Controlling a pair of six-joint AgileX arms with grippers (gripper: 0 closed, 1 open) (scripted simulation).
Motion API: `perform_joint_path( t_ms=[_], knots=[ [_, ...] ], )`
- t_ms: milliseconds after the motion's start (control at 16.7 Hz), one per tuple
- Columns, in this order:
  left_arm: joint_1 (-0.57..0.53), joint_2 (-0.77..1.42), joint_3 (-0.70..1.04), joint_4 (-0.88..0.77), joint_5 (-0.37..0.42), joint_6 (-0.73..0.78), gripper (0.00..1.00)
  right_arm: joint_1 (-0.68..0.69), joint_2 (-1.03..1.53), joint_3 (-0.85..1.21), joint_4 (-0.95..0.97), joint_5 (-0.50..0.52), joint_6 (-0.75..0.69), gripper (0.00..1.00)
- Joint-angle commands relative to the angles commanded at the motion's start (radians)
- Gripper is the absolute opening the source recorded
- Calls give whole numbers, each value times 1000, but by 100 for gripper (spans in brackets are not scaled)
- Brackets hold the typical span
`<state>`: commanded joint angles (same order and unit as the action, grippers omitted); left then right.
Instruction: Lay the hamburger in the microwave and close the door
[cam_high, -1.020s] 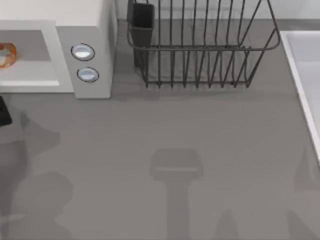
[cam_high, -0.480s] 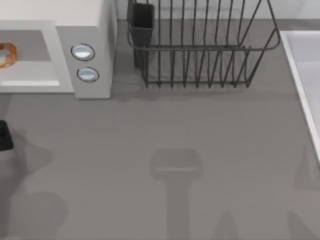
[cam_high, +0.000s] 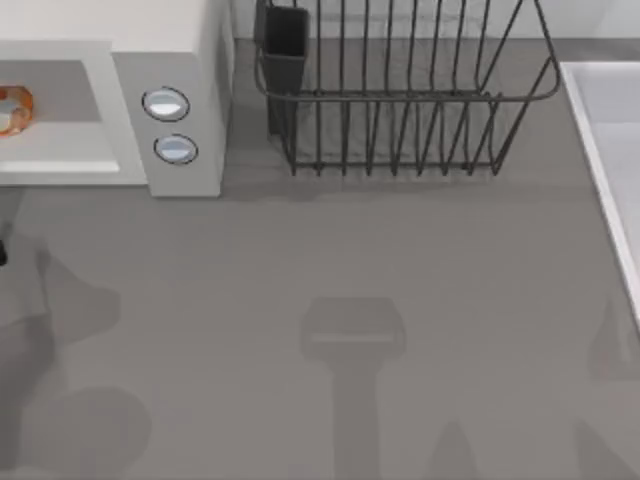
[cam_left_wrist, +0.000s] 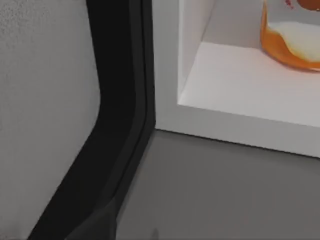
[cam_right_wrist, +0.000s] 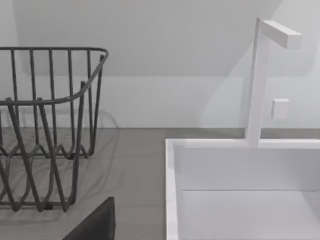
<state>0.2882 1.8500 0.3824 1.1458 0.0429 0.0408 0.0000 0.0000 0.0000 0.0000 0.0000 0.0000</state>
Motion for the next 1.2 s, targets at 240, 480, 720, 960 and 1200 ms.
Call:
perform_joint_path(
  t_ms=[240,480,720,960,1200],
  knots=[
    [37,-101,21,-43,-5,-14,100,0,0,0,0,0,0,100],
    [64,-203,37,-147,-9,-25,100,0,0,0,0,0,0,100],
    [64,-302,54,-303,-11,-25,100,0,0,0,0,0,0,100],
    [35,-383,71,-478,-9,-16,100,0,0,0,0,0,0,100],
    [-3,-440,86,-620,-6,-1,100,0,0,0,0,0,0,100]
  ],
)
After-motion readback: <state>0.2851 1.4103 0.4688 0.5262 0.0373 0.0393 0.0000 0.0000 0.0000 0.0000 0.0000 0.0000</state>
